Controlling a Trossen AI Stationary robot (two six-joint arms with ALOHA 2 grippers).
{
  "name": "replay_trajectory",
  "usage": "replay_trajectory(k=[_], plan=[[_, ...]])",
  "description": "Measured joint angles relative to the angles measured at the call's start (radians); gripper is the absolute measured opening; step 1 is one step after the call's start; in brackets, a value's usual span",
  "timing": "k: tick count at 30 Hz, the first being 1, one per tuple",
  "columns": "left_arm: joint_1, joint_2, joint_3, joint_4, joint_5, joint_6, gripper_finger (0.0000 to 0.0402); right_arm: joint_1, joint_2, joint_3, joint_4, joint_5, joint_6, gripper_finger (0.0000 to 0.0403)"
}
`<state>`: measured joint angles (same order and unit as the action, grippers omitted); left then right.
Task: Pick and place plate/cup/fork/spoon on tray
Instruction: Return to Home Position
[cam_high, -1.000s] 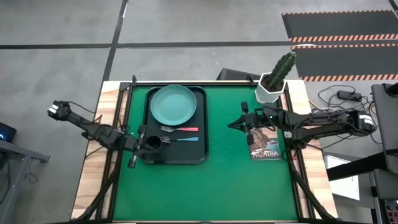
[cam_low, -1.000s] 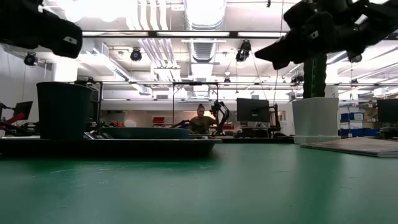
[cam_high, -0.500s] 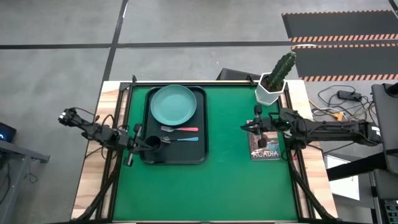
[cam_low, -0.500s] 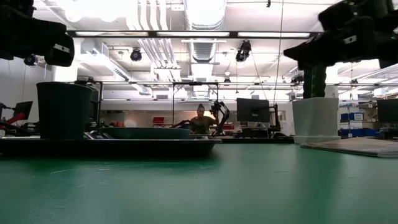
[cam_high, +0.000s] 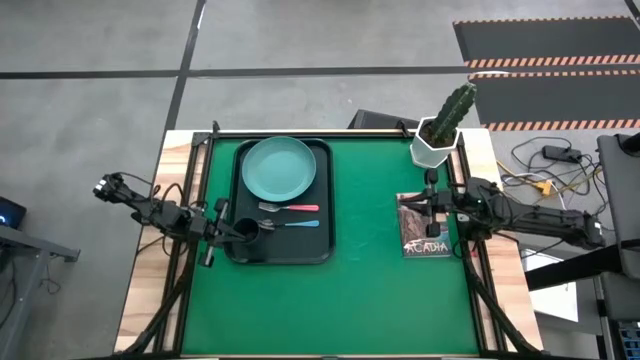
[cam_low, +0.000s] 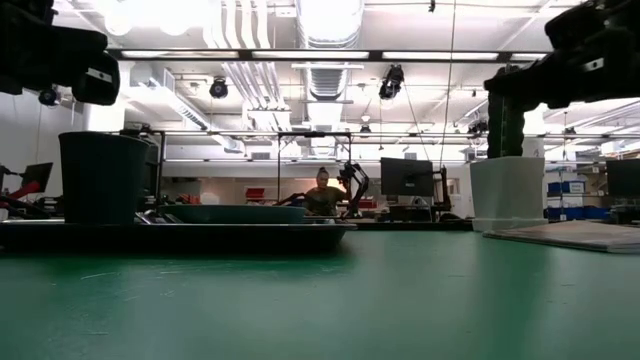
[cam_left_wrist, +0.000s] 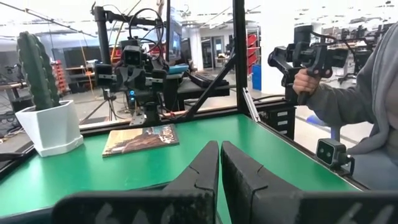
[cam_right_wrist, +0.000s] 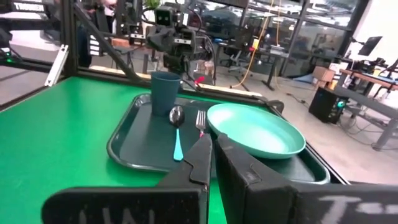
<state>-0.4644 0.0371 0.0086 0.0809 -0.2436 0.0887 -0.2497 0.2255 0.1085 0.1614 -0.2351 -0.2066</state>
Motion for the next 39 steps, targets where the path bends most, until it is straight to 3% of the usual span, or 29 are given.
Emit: replay_trajectory(k=[9,13,18,39], plan=[[0.000,0.004,-0.001,0.006,-0.002,-0.004,0.0000,0.001,-0.225,0.002,-0.196,-0.065,0.038,0.0011],[0.000,0.002,-0.001,0.008,-0.005,-0.004,0.0000,0.001,-0.214,-0.005,-0.205,-0.116,0.066,0.0011],[0.000,0.006,-0.002,0.009,-0.004,-0.004,0.0000,0.001,-0.223,-0.094,-0.114,-0.107,0.122,0.0010],[0.000,0.028,-0.002,0.015,0.000,-0.004,0.0000,0.016,-0.170,-0.097,-0.104,-0.104,0.207,0.0011]])
